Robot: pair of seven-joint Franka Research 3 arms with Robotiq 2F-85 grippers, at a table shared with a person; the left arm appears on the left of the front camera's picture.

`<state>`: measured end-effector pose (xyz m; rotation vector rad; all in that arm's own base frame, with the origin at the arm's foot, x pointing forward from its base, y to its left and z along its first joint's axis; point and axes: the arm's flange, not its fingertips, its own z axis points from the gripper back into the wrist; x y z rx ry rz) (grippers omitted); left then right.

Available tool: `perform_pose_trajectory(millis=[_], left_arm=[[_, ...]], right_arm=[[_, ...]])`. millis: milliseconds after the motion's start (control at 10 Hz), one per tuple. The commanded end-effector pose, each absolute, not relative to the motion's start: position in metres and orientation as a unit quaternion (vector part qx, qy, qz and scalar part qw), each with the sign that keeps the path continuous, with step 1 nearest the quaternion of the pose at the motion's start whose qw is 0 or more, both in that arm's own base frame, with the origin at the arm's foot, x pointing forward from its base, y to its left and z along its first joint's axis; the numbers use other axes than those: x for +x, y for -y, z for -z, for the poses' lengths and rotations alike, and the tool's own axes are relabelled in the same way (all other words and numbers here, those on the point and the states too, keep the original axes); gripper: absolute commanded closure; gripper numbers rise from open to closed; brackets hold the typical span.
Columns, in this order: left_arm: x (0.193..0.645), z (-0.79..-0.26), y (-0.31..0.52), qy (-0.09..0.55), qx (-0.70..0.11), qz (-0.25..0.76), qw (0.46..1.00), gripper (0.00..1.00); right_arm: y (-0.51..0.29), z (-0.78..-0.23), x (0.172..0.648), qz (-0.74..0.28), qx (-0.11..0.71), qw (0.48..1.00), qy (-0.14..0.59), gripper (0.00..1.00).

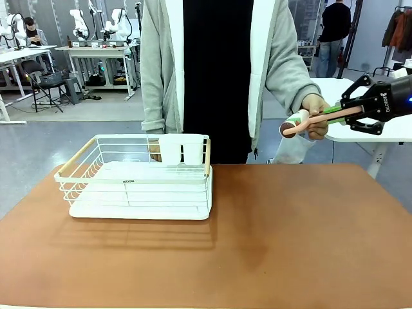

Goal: Clean the table.
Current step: Pick up the Lint Roller when the human hands it over, then clean the table with the Lint Roller when the human lifts the Dish drying rack.

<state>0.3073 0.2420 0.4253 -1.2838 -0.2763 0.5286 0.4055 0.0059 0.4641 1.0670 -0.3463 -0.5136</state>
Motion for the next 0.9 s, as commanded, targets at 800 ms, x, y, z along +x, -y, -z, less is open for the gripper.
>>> perform_pose_trajectory(millis=[800], left_arm=[[0.3059,-0.4279,-0.2436,0.133,-0.596,-0.238,0.755,0.0]], right_arm=[[-0.0055,-0.463,0.4049,0.24,0.501,0.816,0.161,0.99]])
